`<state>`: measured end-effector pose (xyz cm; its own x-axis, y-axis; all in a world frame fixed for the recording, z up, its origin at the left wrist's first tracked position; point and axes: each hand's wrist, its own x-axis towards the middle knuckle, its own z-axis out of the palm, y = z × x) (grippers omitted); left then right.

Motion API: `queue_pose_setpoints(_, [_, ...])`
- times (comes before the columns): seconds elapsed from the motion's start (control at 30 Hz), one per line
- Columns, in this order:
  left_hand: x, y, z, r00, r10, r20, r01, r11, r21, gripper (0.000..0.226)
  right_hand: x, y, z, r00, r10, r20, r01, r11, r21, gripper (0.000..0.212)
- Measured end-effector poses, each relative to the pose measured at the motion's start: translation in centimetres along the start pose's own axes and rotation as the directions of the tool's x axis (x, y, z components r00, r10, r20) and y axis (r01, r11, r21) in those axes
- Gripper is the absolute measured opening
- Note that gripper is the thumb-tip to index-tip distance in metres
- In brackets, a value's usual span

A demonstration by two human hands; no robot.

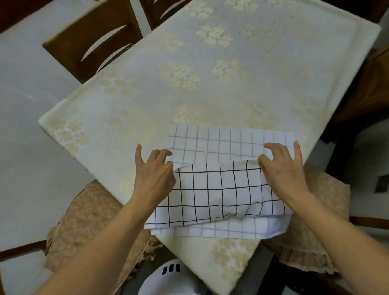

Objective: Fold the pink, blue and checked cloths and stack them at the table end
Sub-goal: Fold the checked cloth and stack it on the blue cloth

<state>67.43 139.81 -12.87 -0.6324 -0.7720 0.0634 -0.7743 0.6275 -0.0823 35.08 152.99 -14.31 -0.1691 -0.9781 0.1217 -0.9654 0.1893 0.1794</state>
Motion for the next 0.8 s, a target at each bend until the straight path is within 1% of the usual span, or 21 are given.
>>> queue_pose_setpoints(0.1, [1.5,-0.6,1.8,0.998,0.029,0.059,-0.031,0.999,0.029,0.007,1.5,-0.1,2.0,0.999,0.011,0.043,-0.011,1.0,0.0,0.031])
queue_pose_setpoints(0.2, [2.4,-1.0,3.2,0.993,0.039,0.11,-0.043,0.998,0.039,0.009,2.6,-0.3,3.5,0.998,0.006,0.054,-0.007,1.0,0.024,0.022])
queue_pose_setpoints(0.3, [2.8,-1.3,4.1,0.99,0.043,0.134,-0.049,0.998,0.043,0.011,3.2,-0.4,4.4,0.997,0.018,0.075,-0.022,0.998,0.052,0.013])
queue_pose_setpoints(0.4, [3.2,-1.4,4.8,0.988,0.046,0.148,-0.053,0.997,0.048,0.015,3.6,-0.5,5.2,0.994,0.038,0.1,-0.045,0.996,0.073,0.012])
queue_pose_setpoints(0.47, [3.3,-1.4,5.2,0.987,0.041,0.154,-0.05,0.997,0.054,0.021,3.6,-0.5,5.6,0.994,0.045,0.099,-0.054,0.994,0.095,0.012])
queue_pose_setpoints(0.57, [2.7,-1.5,5.2,0.995,-0.002,0.1,0.001,1.0,0.008,0.038,3.1,-0.7,5.5,0.997,0.058,0.058,-0.067,0.984,0.166,0.015])
queue_pose_setpoints(0.63, [1.4,-1.3,4.8,0.999,-0.012,0.031,0.013,0.998,-0.054,0.039,2.1,-1.0,5.1,0.999,0.031,0.013,-0.033,0.978,0.207,0.016])
queue_pose_setpoints(0.67, [0.4,-1.0,4.6,1.0,0.007,-0.004,-0.008,0.996,-0.084,0.036,1.4,-1.2,4.7,1.0,0.0,-0.02,0.005,0.974,0.227,0.015])
queue_pose_setpoints(0.73, [-1.9,0.0,4.2,0.996,0.08,-0.047,-0.085,0.987,-0.134,0.029,-0.4,-2.0,3.9,0.993,-0.078,-0.084,0.099,0.955,0.278,0.014])
queue_pose_setpoints(0.8, [-4.3,1.2,4.0,0.987,0.151,-0.053,-0.158,0.974,-0.161,0.027,-2.6,-2.9,3.3,0.98,-0.152,-0.129,0.186,0.929,0.321,0.011])
